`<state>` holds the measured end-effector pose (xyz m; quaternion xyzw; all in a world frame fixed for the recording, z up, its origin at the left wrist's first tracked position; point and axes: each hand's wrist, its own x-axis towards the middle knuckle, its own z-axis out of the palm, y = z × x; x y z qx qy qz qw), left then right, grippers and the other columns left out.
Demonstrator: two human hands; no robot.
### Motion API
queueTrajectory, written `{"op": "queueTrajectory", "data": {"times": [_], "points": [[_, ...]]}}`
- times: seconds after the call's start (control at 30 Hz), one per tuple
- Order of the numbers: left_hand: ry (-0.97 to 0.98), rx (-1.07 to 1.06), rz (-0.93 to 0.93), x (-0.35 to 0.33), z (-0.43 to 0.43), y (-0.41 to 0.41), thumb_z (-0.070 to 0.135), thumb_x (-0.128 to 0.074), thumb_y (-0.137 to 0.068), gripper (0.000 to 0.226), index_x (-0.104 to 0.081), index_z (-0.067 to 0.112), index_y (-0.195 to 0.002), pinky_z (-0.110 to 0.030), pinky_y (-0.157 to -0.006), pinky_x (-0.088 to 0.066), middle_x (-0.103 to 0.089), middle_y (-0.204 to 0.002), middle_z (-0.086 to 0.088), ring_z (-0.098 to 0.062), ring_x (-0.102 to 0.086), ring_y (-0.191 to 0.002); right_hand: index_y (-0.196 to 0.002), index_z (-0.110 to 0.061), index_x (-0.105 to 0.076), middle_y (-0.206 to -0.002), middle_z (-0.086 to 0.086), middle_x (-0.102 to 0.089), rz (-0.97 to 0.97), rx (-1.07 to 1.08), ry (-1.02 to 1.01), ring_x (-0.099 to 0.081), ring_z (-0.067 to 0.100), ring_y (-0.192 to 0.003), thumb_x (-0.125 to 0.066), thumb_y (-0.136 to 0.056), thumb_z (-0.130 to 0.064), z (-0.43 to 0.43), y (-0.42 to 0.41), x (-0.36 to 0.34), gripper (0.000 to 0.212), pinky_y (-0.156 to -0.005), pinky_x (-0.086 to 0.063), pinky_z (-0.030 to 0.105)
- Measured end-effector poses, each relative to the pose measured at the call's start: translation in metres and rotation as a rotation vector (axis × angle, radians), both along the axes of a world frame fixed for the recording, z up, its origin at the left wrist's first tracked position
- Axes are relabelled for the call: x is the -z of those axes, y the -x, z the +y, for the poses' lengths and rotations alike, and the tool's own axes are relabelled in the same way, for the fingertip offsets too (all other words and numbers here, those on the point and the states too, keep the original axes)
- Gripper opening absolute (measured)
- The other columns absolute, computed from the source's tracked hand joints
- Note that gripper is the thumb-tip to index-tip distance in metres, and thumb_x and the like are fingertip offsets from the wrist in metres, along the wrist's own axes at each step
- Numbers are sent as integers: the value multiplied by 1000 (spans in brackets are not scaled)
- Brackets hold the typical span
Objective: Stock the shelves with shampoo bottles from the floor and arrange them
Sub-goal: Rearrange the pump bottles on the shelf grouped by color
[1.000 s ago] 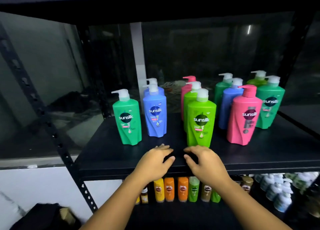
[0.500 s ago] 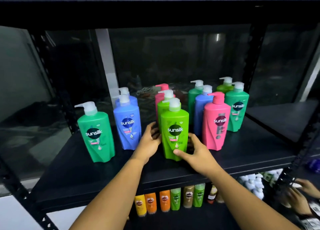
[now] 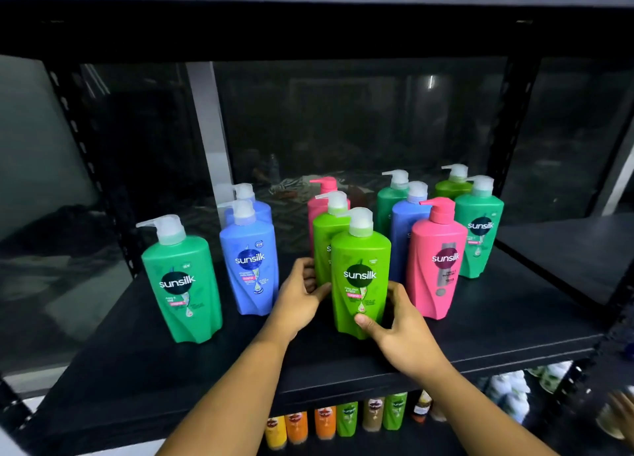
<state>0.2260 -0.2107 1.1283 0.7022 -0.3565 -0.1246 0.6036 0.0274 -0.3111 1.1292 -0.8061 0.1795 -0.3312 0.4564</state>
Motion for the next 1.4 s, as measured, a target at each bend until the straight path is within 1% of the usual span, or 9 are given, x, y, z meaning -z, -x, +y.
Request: {"op": "queueTrajectory", "data": {"times": [0.13,0.23,0.47,0.67,0.83,0.97,1.13,1.3,1.4], "points": [[-38,19,-21,-1,0,0,0,-77,-86,59,-46,21,-132,-22,-93,-53,-64,-122,-1,-16,-67,-108,-136,-28,-42,-120,-36,-59,-11,-7,1,-56,-11,-116,-82,-82,-25,1,2,-3,67,-96,-41,6],[-84,86,-11,-4,-1,-2,8,-81,-81,80,-38,26,-146,-31,-99,-54,-63,-131,5,-11,-67,-113,-138,-32,-40,-122,-33,-60,-7,-19,-7,-56,-11,-116,-81,-83,-26,3,3,-5,69,-93,-39,4],[-107,47,-59,-4,0,3,27,-76,-74,60,-47,59,-116,-44,-101,-54,-73,-113,15,-6,-70,-106,-134,-31,-42,-117,-32,-63,15,-20,-18,-60,-8,-111,-87,-76,-28,6,1,-7,74,-91,-42,5],[-116,31,-68,-4,9,8,48,-77,-69,57,-47,47,-118,-41,-102,-53,-71,-117,16,-2,-68,-110,-133,-32,-44,-116,-33,-63,16,-3,-21,-60,-8,-111,-86,-77,-25,9,2,-7,71,-90,-42,5],[-146,-13,-120,-6,27,17,35,-81,-81,58,-47,36,-128,-33,-104,-50,-67,-122,18,3,-63,-114,-132,-30,-44,-115,-27,-66,30,0,-26,-62,-6,-110,-85,-78,-20,9,6,-11,69,-96,-47,15],[-177,-31,-144,-5,42,26,30,-81,-84,54,-47,32,-126,-34,-104,-50,-66,-119,19,1,-62,-112,-132,-27,-43,-119,-20,-65,34,12,-25,-61,-7,-110,-85,-78,-17,13,16,-13,69,-100,-47,21],[-201,42,-117,-3,57,44,28,-82,-83,51,-49,33,-121,-36,-103,-52,-71,-113,17,0,-67,-106,-132,-36,-41,-116,-26,-63,44,55,-17,-58,-17,-105,-83,-79,-18,16,49,-12,70,-88,-42,3],[-165,146,-143,-2,53,74,49,-82,-68,71,-50,33,-130,-36,-104,-52,-70,-120,16,-1,-66,-112,-128,-44,-41,-112,-38,-63,63,96,3,-56,-19,-106,-82,-81,-17,4,95,-11,68,-87,-41,3],[-144,189,-144,-3,39,95,50,-82,-68,75,-50,36,-134,-38,-105,-51,-70,-122,16,-2,-66,-114,-127,-38,-43,-108,-31,-66,73,144,-9,-56,-19,-102,-82,-81,-13,-9,118,-13,65,-79,-39,-1]]}}
